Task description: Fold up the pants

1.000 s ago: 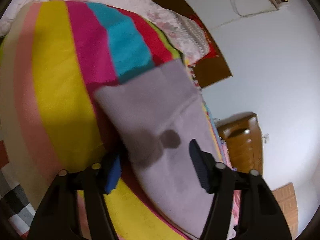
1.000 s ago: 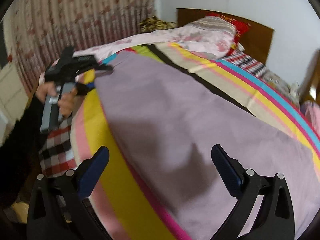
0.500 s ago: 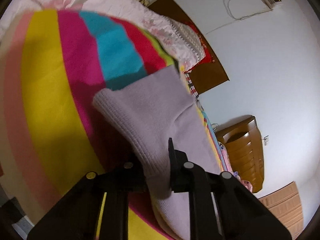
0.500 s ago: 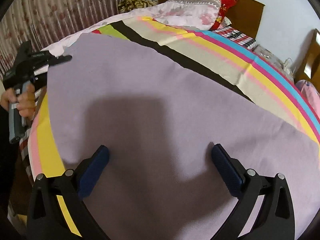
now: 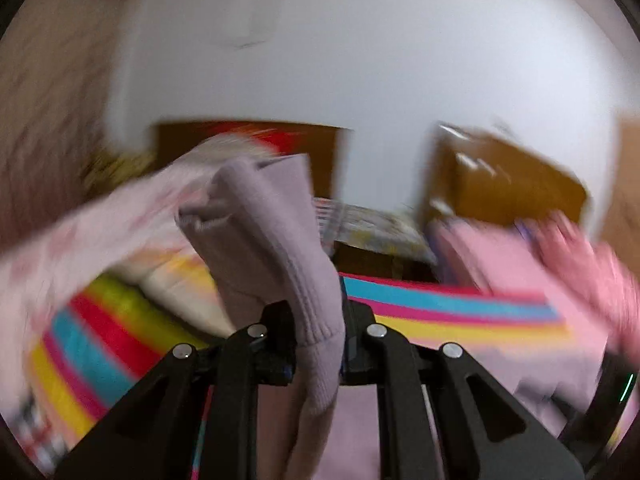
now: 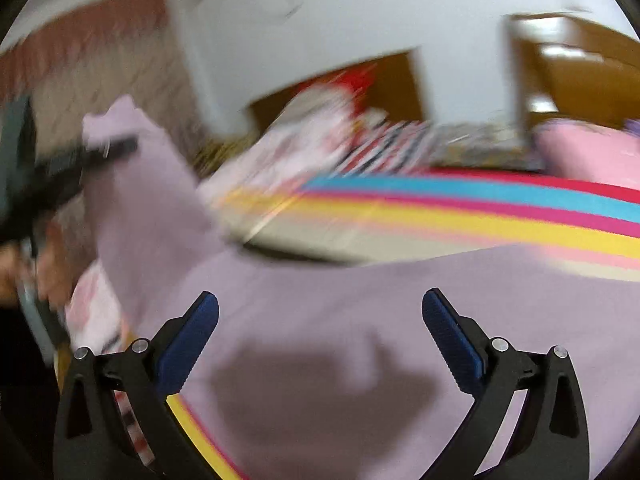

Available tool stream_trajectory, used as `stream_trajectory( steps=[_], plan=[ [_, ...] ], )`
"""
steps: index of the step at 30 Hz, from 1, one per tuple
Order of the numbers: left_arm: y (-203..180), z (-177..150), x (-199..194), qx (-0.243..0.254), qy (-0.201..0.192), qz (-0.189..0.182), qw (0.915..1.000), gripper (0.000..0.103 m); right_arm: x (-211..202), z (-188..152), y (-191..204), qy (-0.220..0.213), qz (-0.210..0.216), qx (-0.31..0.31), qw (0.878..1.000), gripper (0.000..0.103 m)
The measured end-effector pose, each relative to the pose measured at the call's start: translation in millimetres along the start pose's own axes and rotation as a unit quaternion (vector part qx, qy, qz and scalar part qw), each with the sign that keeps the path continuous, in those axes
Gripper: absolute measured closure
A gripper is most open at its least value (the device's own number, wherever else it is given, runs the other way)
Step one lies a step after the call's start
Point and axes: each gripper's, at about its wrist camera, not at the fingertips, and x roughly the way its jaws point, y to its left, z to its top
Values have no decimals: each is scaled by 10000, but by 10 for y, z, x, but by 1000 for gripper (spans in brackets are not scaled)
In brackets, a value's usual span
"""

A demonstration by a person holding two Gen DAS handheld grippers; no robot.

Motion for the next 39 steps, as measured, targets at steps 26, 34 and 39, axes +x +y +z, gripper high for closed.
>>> stream_trajectory(
  steps=[26, 34, 39],
  plan=[
    [38, -1585, -23, 306, 1484, -769, 9855, 10, -475, -590, -637, 740, -257, 1333, 9880, 45],
    [-45, -1881, 46, 720, 1691, -751, 9801, 9, -94, -675, -548, 1301, -163, 1633, 9778, 49],
    [68, -1948, 66, 561, 1759, -820, 9794, 8, -53, -622, -576, 1120, -252, 1670, 9793, 64]
  ],
)
